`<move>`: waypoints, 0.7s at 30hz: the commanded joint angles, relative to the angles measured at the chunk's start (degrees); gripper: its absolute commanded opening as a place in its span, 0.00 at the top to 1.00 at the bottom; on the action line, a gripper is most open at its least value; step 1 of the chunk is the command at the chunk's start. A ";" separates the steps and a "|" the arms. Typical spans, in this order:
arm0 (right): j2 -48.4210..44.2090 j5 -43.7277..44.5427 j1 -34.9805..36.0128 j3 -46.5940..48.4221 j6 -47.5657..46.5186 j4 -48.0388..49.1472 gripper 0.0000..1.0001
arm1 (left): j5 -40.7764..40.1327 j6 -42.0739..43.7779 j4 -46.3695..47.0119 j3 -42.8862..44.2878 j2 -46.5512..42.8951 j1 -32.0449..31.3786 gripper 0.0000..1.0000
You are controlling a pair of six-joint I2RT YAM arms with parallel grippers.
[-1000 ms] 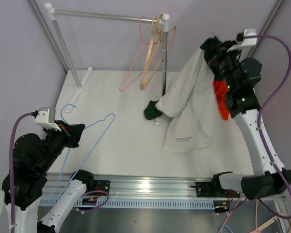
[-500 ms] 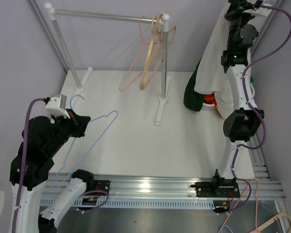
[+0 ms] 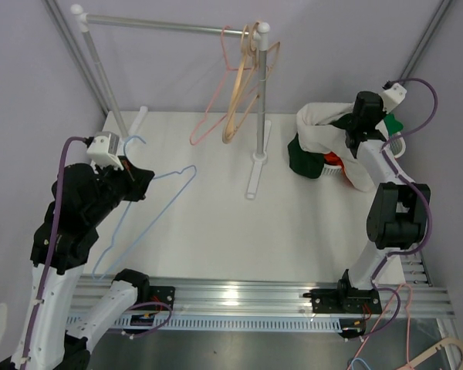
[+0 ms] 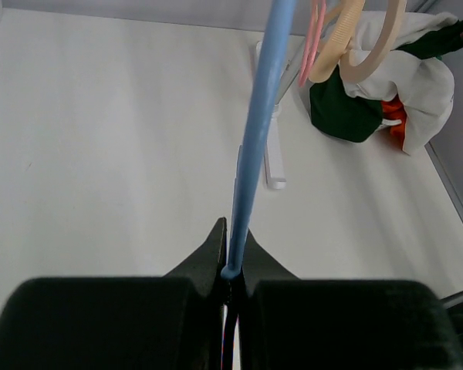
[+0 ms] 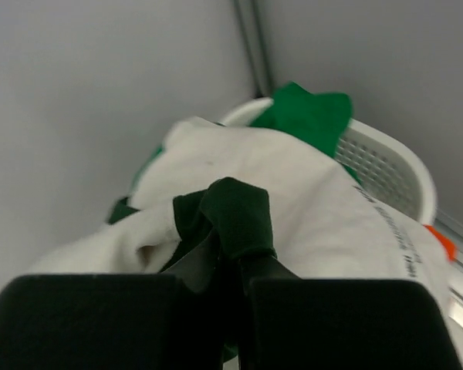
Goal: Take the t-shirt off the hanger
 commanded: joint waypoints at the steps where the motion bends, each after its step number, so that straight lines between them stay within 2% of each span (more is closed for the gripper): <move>1: 2.38 5.68 -2.45 1.54 0.06 -12.70 0.98 | 1.60 -1.18 4.70 0.53 0.54 0.43 0.99; 3: 5.37 5.69 -3.94 0.59 1.37 -17.65 1.00 | 1.60 -1.62 4.97 0.79 1.42 0.43 0.99; 10: 13.37 -2.48 -7.29 -2.41 4.10 -18.27 1.00 | 1.69 -3.64 7.69 4.65 7.56 0.52 0.99; 14: 15.23 -6.78 -7.81 -1.97 5.59 -18.89 1.00 | 1.51 -3.73 7.34 11.31 12.92 1.57 0.99; 15: 14.45 -7.49 -8.42 -2.84 6.64 -18.02 0.97 | 1.25 -3.47 6.64 12.30 14.07 1.84 0.99; 16: 12.35 -7.67 -8.52 -3.63 7.26 -17.14 0.83 | -0.49 -2.86 6.20 14.05 15.73 2.02 0.99; 17: 11.28 -5.93 -8.43 -3.81 7.52 -17.30 0.65 | -1.29 -2.42 6.20 14.67 16.27 2.10 0.99; 21: 5.75 -1.53 -6.06 -1.28 3.14 -17.13 0.63 | -3.41 -1.36 6.11 18.97 18.82 2.81 0.99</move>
